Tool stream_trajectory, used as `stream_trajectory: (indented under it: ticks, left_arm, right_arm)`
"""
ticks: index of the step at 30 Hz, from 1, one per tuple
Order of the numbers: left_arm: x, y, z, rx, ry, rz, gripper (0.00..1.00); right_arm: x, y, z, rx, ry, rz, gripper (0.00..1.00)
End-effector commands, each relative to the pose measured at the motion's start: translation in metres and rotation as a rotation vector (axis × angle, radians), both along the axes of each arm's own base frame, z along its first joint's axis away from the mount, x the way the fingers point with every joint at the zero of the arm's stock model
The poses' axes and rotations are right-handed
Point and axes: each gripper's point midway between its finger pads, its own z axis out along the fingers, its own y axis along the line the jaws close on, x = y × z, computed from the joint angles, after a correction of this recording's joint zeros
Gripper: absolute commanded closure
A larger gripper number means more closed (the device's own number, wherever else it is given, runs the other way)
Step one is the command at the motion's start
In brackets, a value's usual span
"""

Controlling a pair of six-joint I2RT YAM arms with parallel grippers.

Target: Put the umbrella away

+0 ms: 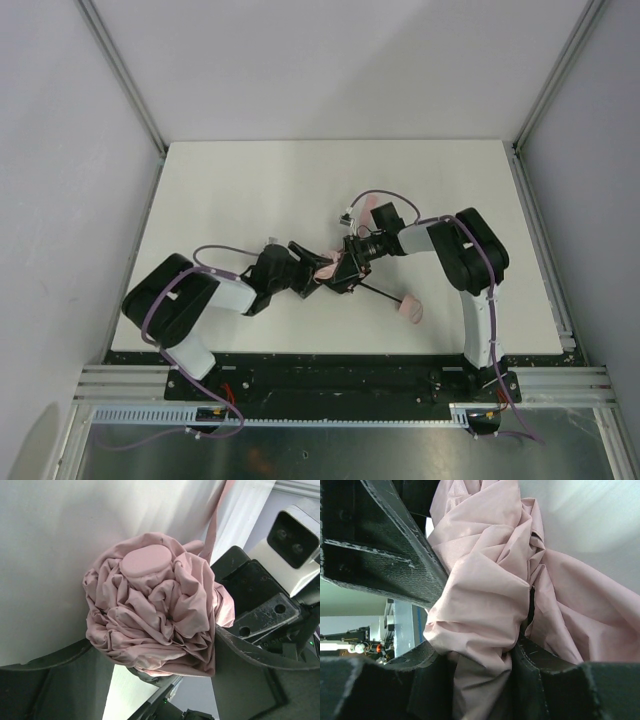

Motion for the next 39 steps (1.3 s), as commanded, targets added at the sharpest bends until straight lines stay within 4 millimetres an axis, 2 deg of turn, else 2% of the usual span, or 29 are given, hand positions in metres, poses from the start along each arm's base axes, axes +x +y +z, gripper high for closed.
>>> stream_trajectory:
  ticks: [1, 5, 9, 12, 18, 24, 27, 29, 31, 36, 39]
  left_arm:
    - [-0.029, 0.05, -0.072, 0.252, 0.151, 0.056, 0.22]
    - [-0.031, 0.049, -0.077, 0.236, 0.188, 0.065, 0.21]
    - [-0.026, 0.043, -0.084, 0.227, 0.219, 0.066, 0.27]
    - [-0.025, 0.042, -0.087, 0.231, 0.225, 0.06, 0.49]
    - [-0.02, 0.041, -0.082, 0.249, 0.183, 0.04, 0.78]
    - [-0.019, 0.039, -0.076, 0.27, 0.156, 0.024, 0.98]
    - [-0.019, 0.037, -0.075, 0.285, 0.158, 0.018, 1.0]
    - [-0.02, 0.037, -0.074, 0.288, 0.161, 0.018, 1.0]
    - [-0.019, 0.039, -0.074, 0.302, 0.159, 0.026, 1.0]
    - [-0.019, 0.042, -0.071, 0.339, 0.153, 0.039, 1.0]
    - [-0.02, 0.043, -0.071, 0.352, 0.164, 0.041, 1.0]
  right_arm:
    - [-0.033, -0.02, -0.045, -0.165, 0.173, -0.004, 1.0]
    - [-0.034, -0.019, -0.044, -0.161, 0.173, 0.0, 1.0]
    - [-0.036, -0.017, -0.042, -0.16, 0.166, 0.018, 1.0]
    - [-0.039, -0.017, -0.042, -0.162, 0.163, 0.033, 1.0]
    - [-0.031, -0.018, -0.041, -0.212, 0.118, 0.005, 1.0]
    - [0.0, -0.023, -0.027, -0.341, -0.024, -0.126, 0.75]
    - [0.017, -0.028, -0.011, -0.412, -0.097, -0.191, 0.58]
    - [0.025, -0.033, 0.002, -0.452, -0.152, -0.223, 0.42]
    - [0.033, -0.037, 0.021, -0.477, -0.224, -0.257, 0.32]
    - [0.046, -0.053, 0.072, -0.55, -0.439, -0.366, 0.24]
    - [0.042, -0.052, 0.096, -0.607, -0.605, -0.402, 0.22]
